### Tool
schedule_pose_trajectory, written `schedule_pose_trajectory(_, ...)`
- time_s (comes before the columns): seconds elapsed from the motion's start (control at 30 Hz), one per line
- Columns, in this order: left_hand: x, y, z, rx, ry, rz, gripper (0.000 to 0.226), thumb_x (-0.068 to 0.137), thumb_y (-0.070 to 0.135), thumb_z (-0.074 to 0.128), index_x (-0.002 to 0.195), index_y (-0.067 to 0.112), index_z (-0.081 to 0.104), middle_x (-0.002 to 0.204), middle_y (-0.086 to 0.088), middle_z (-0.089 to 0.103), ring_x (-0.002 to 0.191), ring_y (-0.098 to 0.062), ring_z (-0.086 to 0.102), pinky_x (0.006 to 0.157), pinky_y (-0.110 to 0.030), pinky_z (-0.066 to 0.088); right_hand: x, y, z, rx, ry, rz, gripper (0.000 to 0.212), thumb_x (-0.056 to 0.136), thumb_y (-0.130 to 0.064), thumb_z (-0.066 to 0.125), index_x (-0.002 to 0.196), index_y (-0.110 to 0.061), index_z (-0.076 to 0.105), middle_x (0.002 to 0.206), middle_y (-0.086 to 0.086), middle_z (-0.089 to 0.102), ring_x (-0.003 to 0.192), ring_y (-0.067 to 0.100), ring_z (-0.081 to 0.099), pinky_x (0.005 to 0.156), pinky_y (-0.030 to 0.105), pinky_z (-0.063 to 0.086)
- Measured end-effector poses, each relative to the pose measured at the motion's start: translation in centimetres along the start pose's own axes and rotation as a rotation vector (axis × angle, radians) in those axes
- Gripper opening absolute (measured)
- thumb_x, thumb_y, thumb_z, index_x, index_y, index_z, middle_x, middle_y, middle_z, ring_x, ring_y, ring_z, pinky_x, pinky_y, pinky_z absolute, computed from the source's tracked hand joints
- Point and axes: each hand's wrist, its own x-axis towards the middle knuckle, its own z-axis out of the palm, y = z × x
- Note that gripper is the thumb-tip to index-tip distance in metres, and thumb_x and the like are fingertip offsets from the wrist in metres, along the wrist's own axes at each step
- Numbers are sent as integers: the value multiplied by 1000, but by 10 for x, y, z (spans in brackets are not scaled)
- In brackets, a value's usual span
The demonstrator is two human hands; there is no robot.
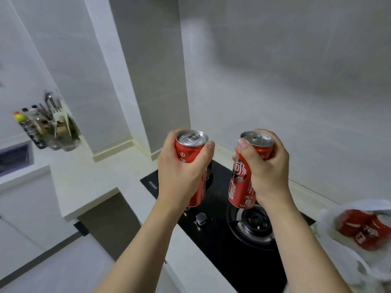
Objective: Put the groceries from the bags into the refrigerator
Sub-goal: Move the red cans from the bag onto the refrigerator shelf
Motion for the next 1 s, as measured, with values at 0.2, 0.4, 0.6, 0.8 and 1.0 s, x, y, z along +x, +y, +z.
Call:
schedule_pose_trajectory(0.2,1,-3,-45,91,94,8,30,81,26,79,104,15,62,86,10,68,78,-2,67,64,-10,48,-10,1,44,78,-127,27,26,71,-46,77,86,-29,66,89,6,69,85,35,68,79,58,55)
schedule_pose_trajectory(0.4,-2,-4,-99,154,190,8,29,81,29,79,102,19,61,87,17,67,80,-2,66,65,-10,48,-27,2,98,94,-266,81,35,68,-53,75,91,-29,64,92,3,70,86,28,70,81,52,57)
schedule_pose_trajectory(0.6,-4,-2,-162,185,290,8,33,80,35,80,103,23,59,89,11,65,82,-4,66,66,-13,50,-50,-11,161,139,-370,81,41,67,-51,77,92,-22,63,88,3,69,82,31,69,78,56,57)
schedule_pose_trajectory(0.8,-8,4,-233,228,380,22,41,77,43,77,106,22,58,91,13,65,85,-2,65,67,-10,49,-78,-26,228,187,-460,82,31,68,-50,77,88,-30,64,88,5,69,82,31,69,78,57,56)
schedule_pose_trajectory(1.0,-21,13,-310,288,493,28,35,78,36,80,103,22,59,85,15,67,80,-2,65,66,-11,49,-116,-45,294,233,-579,88,34,67,-53,77,89,-31,63,90,8,68,85,35,68,80,60,54)
